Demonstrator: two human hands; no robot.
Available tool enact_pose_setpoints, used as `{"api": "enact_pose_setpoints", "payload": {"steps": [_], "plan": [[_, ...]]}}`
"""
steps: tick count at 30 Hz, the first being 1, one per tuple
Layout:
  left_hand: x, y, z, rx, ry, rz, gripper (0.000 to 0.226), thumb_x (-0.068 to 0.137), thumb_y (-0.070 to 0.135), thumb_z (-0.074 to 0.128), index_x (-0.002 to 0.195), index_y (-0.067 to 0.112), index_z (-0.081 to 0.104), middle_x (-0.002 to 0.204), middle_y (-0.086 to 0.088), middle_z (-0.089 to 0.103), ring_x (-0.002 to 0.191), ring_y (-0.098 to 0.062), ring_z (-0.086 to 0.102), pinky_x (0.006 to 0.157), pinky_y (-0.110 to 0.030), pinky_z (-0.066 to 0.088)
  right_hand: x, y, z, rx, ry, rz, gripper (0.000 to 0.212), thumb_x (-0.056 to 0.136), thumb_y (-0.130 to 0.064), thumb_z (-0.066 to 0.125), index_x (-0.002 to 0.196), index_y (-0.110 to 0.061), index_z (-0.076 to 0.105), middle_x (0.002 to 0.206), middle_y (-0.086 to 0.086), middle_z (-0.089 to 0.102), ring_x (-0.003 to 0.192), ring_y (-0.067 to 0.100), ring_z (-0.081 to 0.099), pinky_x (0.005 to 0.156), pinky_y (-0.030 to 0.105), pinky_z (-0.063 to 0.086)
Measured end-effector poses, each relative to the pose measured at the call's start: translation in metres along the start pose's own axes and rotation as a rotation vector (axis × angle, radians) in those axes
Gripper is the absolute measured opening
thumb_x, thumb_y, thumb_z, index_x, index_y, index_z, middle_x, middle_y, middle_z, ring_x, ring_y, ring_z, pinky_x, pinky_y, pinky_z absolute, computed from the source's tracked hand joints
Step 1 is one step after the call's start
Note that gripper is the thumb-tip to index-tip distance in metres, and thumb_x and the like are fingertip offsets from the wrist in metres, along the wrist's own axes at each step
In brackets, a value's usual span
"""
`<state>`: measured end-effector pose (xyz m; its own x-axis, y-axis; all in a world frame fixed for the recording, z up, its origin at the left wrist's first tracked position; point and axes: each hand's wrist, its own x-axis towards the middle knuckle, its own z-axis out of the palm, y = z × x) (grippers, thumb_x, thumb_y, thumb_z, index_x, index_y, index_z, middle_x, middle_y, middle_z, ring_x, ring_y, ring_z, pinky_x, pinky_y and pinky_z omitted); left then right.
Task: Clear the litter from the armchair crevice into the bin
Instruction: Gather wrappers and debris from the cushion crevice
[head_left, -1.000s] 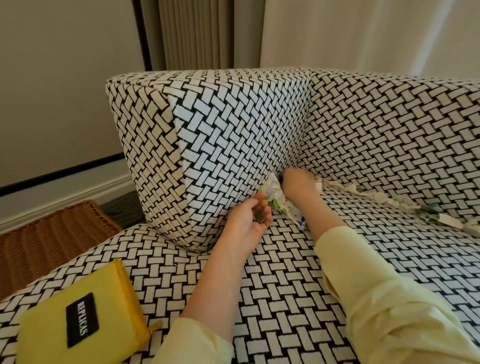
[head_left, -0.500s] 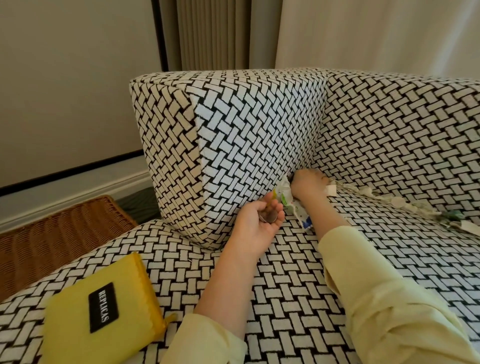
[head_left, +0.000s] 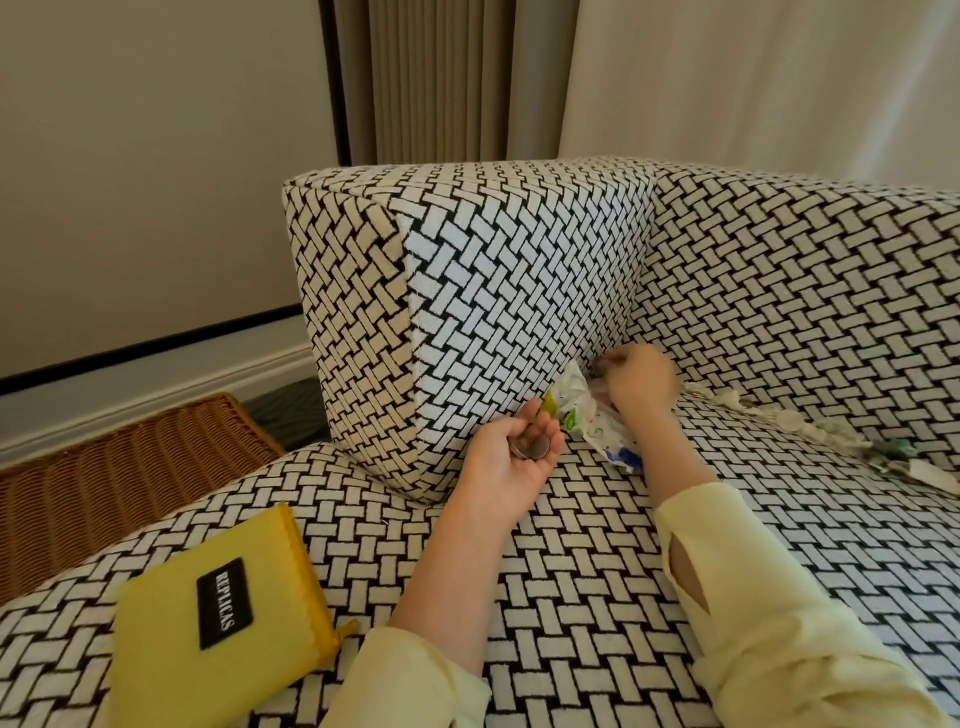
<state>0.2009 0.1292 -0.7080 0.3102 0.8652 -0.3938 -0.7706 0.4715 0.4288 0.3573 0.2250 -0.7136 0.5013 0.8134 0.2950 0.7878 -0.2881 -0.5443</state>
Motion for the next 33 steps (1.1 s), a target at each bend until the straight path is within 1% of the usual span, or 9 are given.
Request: {"api": "enact_pose_setpoints", "payload": {"steps": [3, 7, 11, 14, 19, 22, 26, 30, 33], "plan": [[-0.005, 0.002, 0.0, -0.026, 0.013, -0.002, 0.027, 0.095, 0.0, 0.034, 0.084, -0.001, 0.059, 0.078, -0.013, 0.054, 0.07, -0.018, 0.054, 0.066, -0.028, 0.049, -0.014, -0.001, -0.02, 0.228, 0.136, -0.105, 0.019, 0.091, -0.026, 0.054, 0.101, -0.016, 0.067, 0.09, 0.0, 0.067, 0.066, 0.014, 0.056, 0.067, 0.03, 0.05], [-0.019, 0.003, 0.003, -0.04, 0.044, 0.01, 0.025, 0.094, 0.0, 0.034, 0.087, -0.002, 0.058, 0.081, -0.015, 0.057, 0.076, -0.022, 0.057, 0.075, -0.031, 0.05, -0.057, -0.023, -0.052, 0.828, 0.03, -0.023, 0.018, 0.095, -0.012, 0.041, 0.083, -0.012, 0.054, 0.076, -0.001, 0.054, 0.064, 0.009, 0.049, 0.055, 0.014, 0.04], [-0.036, 0.005, 0.009, -0.121, 0.04, 0.031, 0.023, 0.096, 0.002, 0.035, 0.088, -0.004, 0.056, 0.082, -0.017, 0.057, 0.078, -0.023, 0.057, 0.079, -0.033, 0.05, -0.091, -0.052, -0.052, 1.308, -0.161, 0.388, 0.017, 0.095, -0.016, 0.036, 0.079, -0.018, 0.044, 0.059, -0.003, 0.048, 0.047, 0.007, 0.045, 0.04, 0.015, 0.038], [-0.053, 0.011, 0.015, -0.148, -0.002, 0.088, 0.021, 0.094, 0.002, 0.037, 0.09, -0.001, 0.057, 0.084, -0.016, 0.057, 0.074, -0.02, 0.057, 0.065, -0.025, 0.056, -0.125, -0.07, -0.05, 1.643, -0.342, 0.743, 0.014, 0.094, -0.019, 0.04, 0.081, -0.017, 0.047, 0.058, -0.002, 0.049, 0.044, 0.009, 0.05, 0.039, 0.02, 0.046], [-0.072, 0.018, 0.019, 0.05, 0.071, 0.375, 0.024, 0.095, 0.007, 0.037, 0.08, 0.006, 0.057, 0.071, -0.006, 0.056, 0.069, -0.016, 0.054, 0.067, -0.025, 0.047, -0.168, -0.091, -0.054, 1.783, -0.689, 0.945, 0.033, 0.099, -0.021, 0.032, 0.086, -0.005, 0.058, 0.084, 0.008, 0.06, 0.081, 0.02, 0.061, 0.068, 0.031, 0.048], [-0.079, 0.016, 0.016, 0.302, 0.14, 0.561, 0.029, 0.092, 0.008, 0.036, 0.072, 0.013, 0.057, 0.07, -0.003, 0.06, 0.073, -0.015, 0.058, 0.071, -0.027, 0.046, -0.181, -0.097, -0.061, 1.708, -0.697, 0.916, 0.029, 0.098, -0.016, 0.032, 0.081, -0.006, 0.054, 0.075, 0.008, 0.055, 0.067, 0.017, 0.054, 0.061, 0.027, 0.044], [-0.089, 0.014, 0.009, 0.623, 0.216, 0.791, 0.035, 0.093, 0.016, 0.033, 0.069, 0.022, 0.058, 0.082, 0.001, 0.068, 0.093, -0.018, 0.063, 0.088, -0.036, 0.045, -0.196, -0.1, -0.064, 1.768, -0.803, 0.956, 0.029, 0.099, -0.021, 0.03, 0.085, -0.007, 0.052, 0.076, 0.008, 0.053, 0.072, 0.018, 0.052, 0.069, 0.031, 0.043], [-0.096, 0.014, 0.002, 0.891, 0.203, 0.93, 0.036, 0.097, 0.017, 0.031, 0.074, 0.023, 0.058, 0.086, 0.006, 0.068, 0.09, -0.007, 0.062, 0.08, -0.019, 0.043, -0.201, -0.101, -0.058, 1.798, -0.879, 0.997, 0.029, 0.098, -0.02, 0.03, 0.09, -0.004, 0.053, 0.079, 0.008, 0.056, 0.076, 0.021, 0.054, 0.062, 0.035, 0.044], [-0.1, 0.019, -0.003, 0.993, 0.18, 0.976, 0.035, 0.098, 0.015, 0.031, 0.075, 0.021, 0.057, 0.083, 0.007, 0.067, 0.085, 0.001, 0.06, 0.075, -0.006, 0.04, -0.206, -0.103, -0.058, 1.802, -0.897, 1.067, 0.03, 0.099, -0.02, 0.03, 0.107, -0.003, 0.054, 0.096, 0.013, 0.059, 0.096, 0.025, 0.056, 0.073, 0.037, 0.048]]}}
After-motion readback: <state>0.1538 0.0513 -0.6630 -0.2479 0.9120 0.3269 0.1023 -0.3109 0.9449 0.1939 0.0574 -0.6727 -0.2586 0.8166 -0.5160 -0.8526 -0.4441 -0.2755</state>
